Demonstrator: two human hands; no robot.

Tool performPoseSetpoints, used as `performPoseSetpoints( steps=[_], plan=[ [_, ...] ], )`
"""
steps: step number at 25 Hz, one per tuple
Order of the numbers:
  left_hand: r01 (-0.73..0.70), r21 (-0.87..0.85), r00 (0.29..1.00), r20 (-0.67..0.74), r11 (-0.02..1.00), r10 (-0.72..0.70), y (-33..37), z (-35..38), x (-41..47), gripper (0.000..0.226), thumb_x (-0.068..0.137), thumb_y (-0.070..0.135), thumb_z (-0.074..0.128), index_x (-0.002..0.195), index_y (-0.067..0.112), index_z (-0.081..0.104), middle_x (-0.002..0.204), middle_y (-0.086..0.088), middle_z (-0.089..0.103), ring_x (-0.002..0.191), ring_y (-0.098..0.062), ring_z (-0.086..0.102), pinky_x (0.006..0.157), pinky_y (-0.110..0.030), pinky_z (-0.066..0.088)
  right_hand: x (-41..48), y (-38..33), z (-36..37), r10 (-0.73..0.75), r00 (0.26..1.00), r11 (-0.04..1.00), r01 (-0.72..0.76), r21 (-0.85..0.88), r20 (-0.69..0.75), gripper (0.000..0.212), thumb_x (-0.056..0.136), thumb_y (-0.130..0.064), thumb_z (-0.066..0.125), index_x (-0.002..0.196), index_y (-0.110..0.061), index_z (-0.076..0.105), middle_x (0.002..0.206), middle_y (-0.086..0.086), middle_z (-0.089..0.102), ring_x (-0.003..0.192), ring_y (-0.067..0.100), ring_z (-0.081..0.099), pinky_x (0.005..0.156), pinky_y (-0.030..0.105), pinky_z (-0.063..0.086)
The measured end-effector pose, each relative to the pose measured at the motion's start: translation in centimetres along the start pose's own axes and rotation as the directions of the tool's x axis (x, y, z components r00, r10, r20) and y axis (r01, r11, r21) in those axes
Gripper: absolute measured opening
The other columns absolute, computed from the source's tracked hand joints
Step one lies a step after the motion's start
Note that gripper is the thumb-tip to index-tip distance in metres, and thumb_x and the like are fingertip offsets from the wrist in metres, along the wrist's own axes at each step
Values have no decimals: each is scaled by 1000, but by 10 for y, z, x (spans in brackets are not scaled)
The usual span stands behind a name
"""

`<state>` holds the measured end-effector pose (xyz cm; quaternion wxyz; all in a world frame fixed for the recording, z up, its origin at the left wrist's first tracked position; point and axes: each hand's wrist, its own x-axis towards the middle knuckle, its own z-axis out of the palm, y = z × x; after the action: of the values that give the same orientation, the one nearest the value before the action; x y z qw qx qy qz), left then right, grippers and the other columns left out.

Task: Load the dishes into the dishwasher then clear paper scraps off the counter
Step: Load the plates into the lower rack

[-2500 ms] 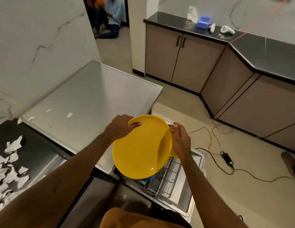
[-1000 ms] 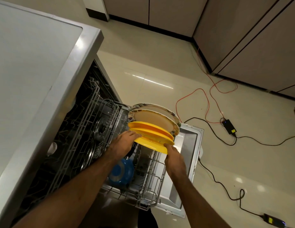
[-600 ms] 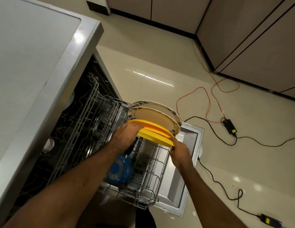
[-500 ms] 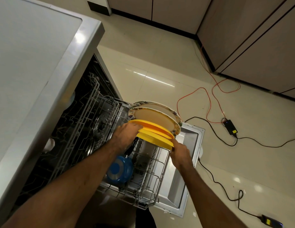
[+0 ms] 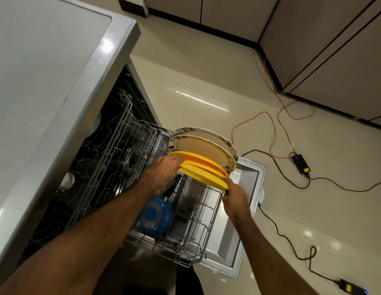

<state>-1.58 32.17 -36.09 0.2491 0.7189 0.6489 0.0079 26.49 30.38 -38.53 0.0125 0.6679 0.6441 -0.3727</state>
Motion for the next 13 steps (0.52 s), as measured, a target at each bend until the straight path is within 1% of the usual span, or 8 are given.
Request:
performPoseSetpoints(
  steps=[3, 5, 8, 11, 13],
  plan=[
    [-2, 13, 999, -44, 1000, 3, 0, 1, -3, 43, 99, 8, 62, 140, 21, 60, 129, -1, 67, 105, -17, 66, 91, -30, 58, 1, 2, -1, -11, 1000, 1000, 11, 18, 5, 47, 103, 0, 52, 145, -22, 54, 107, 6, 64, 88, 17, 59, 78, 27, 46],
    [-4, 13, 999, -47, 1000, 4, 0, 3, -3, 42, 100, 9, 61, 141, 21, 59, 130, -1, 66, 107, -17, 66, 92, -29, 57, 2, 2, 0, -15, 1000, 1000, 15, 26, 13, 49, 104, 0, 51, 146, -25, 53, 109, 7, 64, 88, 17, 59, 74, 25, 45],
    [33, 18, 998, -52, 999, -32, -1, 6, 0, 43, 102, 11, 58, 144, 21, 56, 134, -1, 63, 111, -16, 63, 94, -27, 53, 6, 3, 5, -17, 1000, 1000, 17, 25, 15, 46, 104, -1, 51, 144, -24, 54, 111, 6, 66, 87, 16, 59, 71, 24, 44],
    [77, 87, 997, 7, 993, -78, -7, 16, 5, 46, 102, 12, 57, 146, 23, 52, 138, -4, 59, 116, -19, 60, 96, -32, 53, 4, 3, 14, -21, 1000, 1000, 21, 21, 7, 43, 105, -1, 51, 141, -23, 54, 103, 1, 63, 79, 10, 57, 65, 21, 43],
    [94, 146, 991, 79, 985, -106, -13, 22, 7, 42, 103, 22, 52, 145, 20, 52, 143, -10, 54, 124, -26, 55, 102, -39, 50, 2, 1, 19, -34, 999, 999, 35, 31, -10, 42, 106, -2, 50, 141, -23, 53, 101, 0, 62, 78, 9, 57, 67, 22, 45]
  ],
)
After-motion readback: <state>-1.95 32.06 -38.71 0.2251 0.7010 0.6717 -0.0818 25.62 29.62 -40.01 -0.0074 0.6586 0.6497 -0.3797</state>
